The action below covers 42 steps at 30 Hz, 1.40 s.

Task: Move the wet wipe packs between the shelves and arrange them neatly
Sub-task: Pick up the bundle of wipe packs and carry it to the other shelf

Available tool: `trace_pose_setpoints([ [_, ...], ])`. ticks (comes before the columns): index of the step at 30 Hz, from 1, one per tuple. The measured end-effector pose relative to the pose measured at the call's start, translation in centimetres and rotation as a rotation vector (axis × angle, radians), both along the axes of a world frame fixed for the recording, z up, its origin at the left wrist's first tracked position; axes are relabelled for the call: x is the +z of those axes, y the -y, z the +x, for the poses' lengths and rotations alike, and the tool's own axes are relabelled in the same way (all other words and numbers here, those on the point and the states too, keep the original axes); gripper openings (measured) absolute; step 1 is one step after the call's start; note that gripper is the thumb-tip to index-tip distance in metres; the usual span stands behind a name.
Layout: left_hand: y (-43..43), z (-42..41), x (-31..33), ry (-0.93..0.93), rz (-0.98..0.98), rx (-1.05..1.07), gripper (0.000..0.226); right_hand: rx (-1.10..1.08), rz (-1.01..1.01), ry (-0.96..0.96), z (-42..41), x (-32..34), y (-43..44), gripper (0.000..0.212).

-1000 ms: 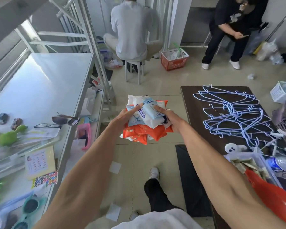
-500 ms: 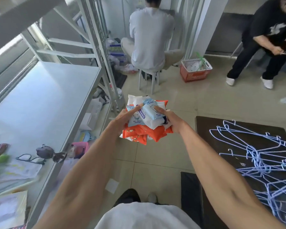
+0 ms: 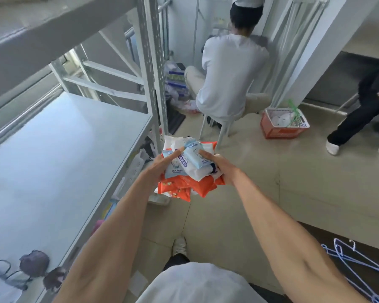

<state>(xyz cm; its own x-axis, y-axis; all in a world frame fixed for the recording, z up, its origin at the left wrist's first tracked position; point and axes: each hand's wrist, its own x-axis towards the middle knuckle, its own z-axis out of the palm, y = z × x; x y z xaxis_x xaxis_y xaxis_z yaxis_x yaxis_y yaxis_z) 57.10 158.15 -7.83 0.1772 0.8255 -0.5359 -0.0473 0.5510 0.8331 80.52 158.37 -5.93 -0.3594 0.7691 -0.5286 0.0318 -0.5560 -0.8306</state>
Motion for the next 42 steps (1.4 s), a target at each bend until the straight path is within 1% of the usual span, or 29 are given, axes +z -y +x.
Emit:
trace_pose_setpoints([
  [1, -0.8, -1.0, 0.0, 0.011, 0.005, 0.012, 0.095, 0.044, 0.012, 0.011, -1.0, -0.1, -1.8, 0.063],
  [2, -1.5, -2.0, 0.2, 0.02, 0.01, 0.029, 0.092, 0.08, 0.025, 0.02, -2.1, -0.2, -3.4, 0.064],
  [5, -3.2, -5.2, 0.7, 0.037, 0.042, 0.097, 0.09, 0.193, 0.035, 0.029, -5.4, 0.2, -7.7, 0.062],
  [7, -3.9, -7.5, 1.3, 0.029, 0.048, 0.187, 0.092, 0.271, 0.03, 0.008, -8.1, 1.0, -10.1, 0.065],
  [9, -4.2, -9.8, 1.8, 0.017, 0.038, 0.274, 0.094, 0.346, 0.054, 0.008, -11.2, 1.5, -12.5, 0.063],
  [10, -4.2, -10.9, 2.1, 0.022, 0.041, 0.314, 0.089, 0.372, 0.083, 0.012, -13.0, 1.7, -13.6, 0.066],
  [12, -3.9, -13.1, 2.8, 0.025, 0.045, 0.391, 0.074, 0.439, 0.128, 0.024, -16.4, 1.8, -15.6, 0.074],
  [14, -3.3, -15.3, 3.1, 0.01, 0.049, 0.481, 0.071, 0.567, 0.116, -0.014, -19.6, 1.6, -17.2, 0.072],
  [18, -1.9, -18.2, 3.2, -0.029, 0.048, 0.652, 0.065, 0.79, 0.121, -0.028, -25.0, 1.3, -18.9, 0.069],
  [20, -1.0, -19.1, 2.9, -0.03, 0.054, 0.738, 0.072, 0.885, 0.134, -0.049, -27.4, 1.3, -19.1, 0.067],
  [23, 0.4, -19.9, 2.1, -0.025, 0.061, 0.887, 0.094, 1.007, 0.145, -0.045, -30.8, 1.4, -19.3, 0.06],
  [24, 0.8, -20.2, 1.7, -0.022, 0.06, 0.933, 0.097, 1.042, 0.156, -0.052, -31.8, 1.5, -19.1, 0.06],
  [26, 1.9, -20.5, 1.0, -0.02, 0.07, 1.019, 0.09, 1.107, 0.155, -0.07, -33.6, 1.4, -18.7, 0.064],
  [30, 4.4, -21.2, 0.4, -0.031, 0.045, 1.146, 0.078, 1.209, 0.138, -0.084, -36.6, 1.0, -16.8, 0.06],
  [33, 6.6, -21.7, 0.1, -0.007, 0.028, 1.21, 0.059, 1.268, 0.141, -0.066, -38.7, 0.0, -15.1, 0.061],
  [34, 7.2, -21.8, 0.0, 0.005, 0.024, 1.23, 0.057, 1.286, 0.143, -0.057, -39.3, -0.3, -14.6, 0.06],
  [35, 7.8, -22.0, -0.1, 0.01, 0.022, 1.25, 0.061, 1.305, 0.147, -0.039, -40.0, -0.5, -14.1, 0.06],
  [37, 8.5, -22.6, -0.3, 0.016, 0.026, 1.282, 0.079, 1.335, 0.157, -0.015, -41.4, -0.9, -13.5, 0.061],
  [38, 8.7, -23.0, -0.3, 0.018, 0.023, 1.294, 0.083, 1.343, 0.164, -0.012, -42.1, -0.9, -13.3, 0.062],
  [41, 9.1, -24.8, -0.8, 0.015, -0.023, 1.328, 0.068, 1.317, 0.181, 0.023, -43.8, -1.3, -12.7, 0.07],
  [42, 9.2, -25.3, -1.1, 0.018, -0.054, 1.346, 0.068, 1.295, 0.176, 0.019, -44.2, -1.4, -12.5, 0.07],
])
